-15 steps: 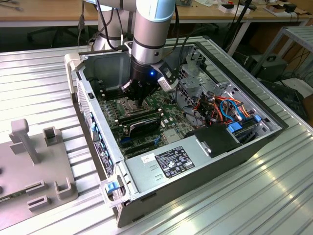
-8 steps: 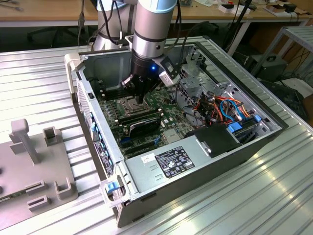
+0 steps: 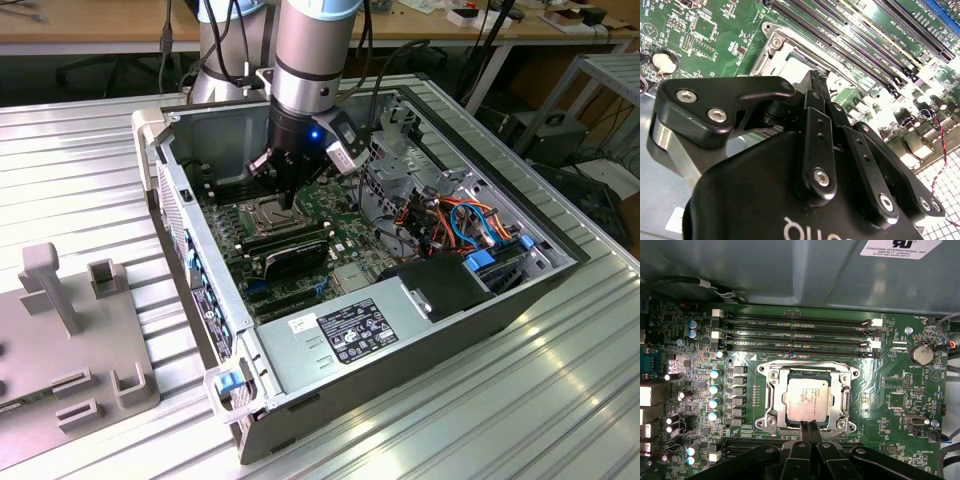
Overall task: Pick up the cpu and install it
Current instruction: 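Install the second cpu locking lever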
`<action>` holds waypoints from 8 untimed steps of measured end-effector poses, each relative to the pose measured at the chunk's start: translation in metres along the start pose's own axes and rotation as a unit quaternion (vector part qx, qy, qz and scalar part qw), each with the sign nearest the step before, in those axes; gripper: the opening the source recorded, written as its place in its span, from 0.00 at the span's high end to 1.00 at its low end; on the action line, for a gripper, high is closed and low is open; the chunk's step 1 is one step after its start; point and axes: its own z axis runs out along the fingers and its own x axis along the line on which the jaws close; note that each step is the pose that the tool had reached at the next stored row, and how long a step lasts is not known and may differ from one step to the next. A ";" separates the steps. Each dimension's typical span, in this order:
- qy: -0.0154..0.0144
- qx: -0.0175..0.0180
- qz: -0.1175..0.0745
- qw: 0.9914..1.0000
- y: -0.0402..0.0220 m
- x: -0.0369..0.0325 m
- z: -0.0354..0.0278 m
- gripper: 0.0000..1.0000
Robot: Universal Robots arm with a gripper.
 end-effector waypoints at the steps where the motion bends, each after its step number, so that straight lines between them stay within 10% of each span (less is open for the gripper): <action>1: 0.000 0.000 0.000 1.000 0.0000 0.0000 -0.0001 0.89; 8: 0.000 0.000 0.000 1.000 0.0000 -0.0001 -0.0037 0.89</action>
